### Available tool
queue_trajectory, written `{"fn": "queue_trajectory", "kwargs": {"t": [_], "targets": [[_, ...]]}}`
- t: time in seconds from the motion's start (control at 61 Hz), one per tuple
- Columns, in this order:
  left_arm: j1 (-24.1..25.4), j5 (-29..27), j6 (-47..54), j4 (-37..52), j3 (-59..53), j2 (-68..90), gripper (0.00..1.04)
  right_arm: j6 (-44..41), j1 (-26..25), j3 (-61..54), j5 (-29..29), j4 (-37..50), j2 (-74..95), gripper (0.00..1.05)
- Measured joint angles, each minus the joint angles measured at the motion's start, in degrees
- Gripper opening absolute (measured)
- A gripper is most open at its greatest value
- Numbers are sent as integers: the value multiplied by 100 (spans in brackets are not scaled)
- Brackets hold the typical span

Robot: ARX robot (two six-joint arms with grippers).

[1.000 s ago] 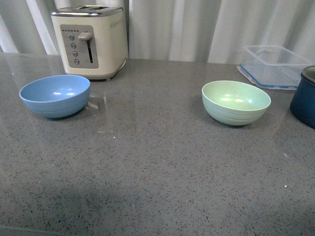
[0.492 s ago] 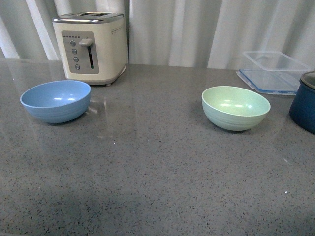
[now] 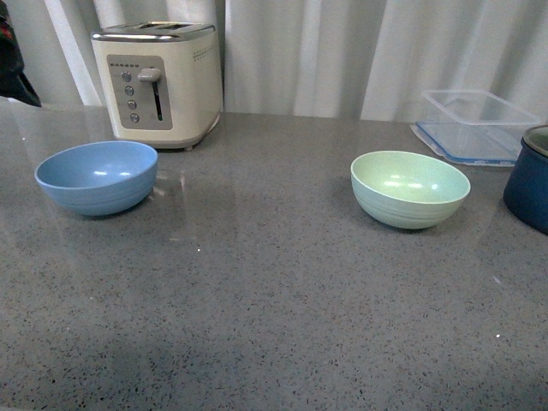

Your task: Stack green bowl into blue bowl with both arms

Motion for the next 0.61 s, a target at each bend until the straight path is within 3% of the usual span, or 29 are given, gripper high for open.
{"fn": "queue_trajectory", "kwargs": {"t": [0.607], "targets": [[-76, -258, -376, -201, 1008, 1585, 98, 0, -2, 0, 0, 0, 0, 95]]}}
